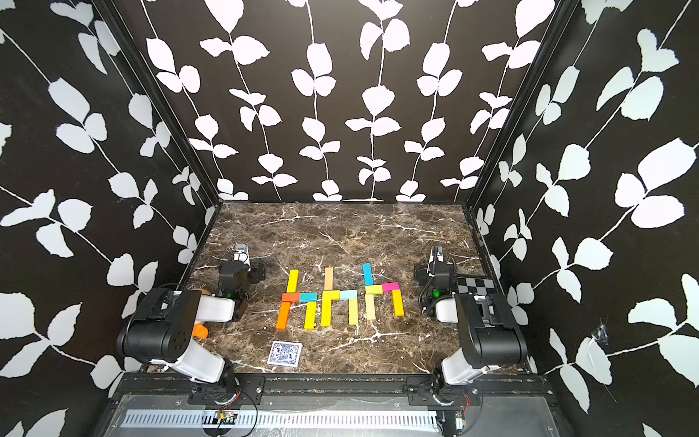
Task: Assemble the letter h with building blocks
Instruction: Reset both arms
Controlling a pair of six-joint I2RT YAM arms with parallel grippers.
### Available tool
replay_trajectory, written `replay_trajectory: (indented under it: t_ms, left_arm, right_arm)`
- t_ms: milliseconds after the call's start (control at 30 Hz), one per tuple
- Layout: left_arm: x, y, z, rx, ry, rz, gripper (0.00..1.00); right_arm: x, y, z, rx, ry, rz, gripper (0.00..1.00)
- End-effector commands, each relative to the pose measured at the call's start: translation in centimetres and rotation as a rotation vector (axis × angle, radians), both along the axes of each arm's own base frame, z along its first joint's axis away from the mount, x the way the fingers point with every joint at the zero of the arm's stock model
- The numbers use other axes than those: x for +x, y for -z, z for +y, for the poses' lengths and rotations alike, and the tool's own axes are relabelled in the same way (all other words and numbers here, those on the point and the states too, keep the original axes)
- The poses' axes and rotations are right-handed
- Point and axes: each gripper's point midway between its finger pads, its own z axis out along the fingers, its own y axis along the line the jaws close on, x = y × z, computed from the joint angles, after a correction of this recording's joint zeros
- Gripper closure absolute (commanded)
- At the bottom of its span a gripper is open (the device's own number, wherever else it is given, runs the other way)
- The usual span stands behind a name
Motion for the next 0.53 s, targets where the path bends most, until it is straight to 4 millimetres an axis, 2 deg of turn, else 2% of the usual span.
replay_trajectory:
  t_ms: [0, 500]
  left_arm:
    - [0.37, -1.31, 0.11, -0.009, -0.004, -0.037, 0.01]
    - [0.38, -1.23, 0.11, -0.008, -0.003, -0.032, 0.01]
  right_arm:
    - [0.77, -1.97, 0.13, 0.003, -0.008, -0.074, 0.01]
    - [0.75, -1.96, 0.1, 0.002, -0.006, -0.073, 0.01]
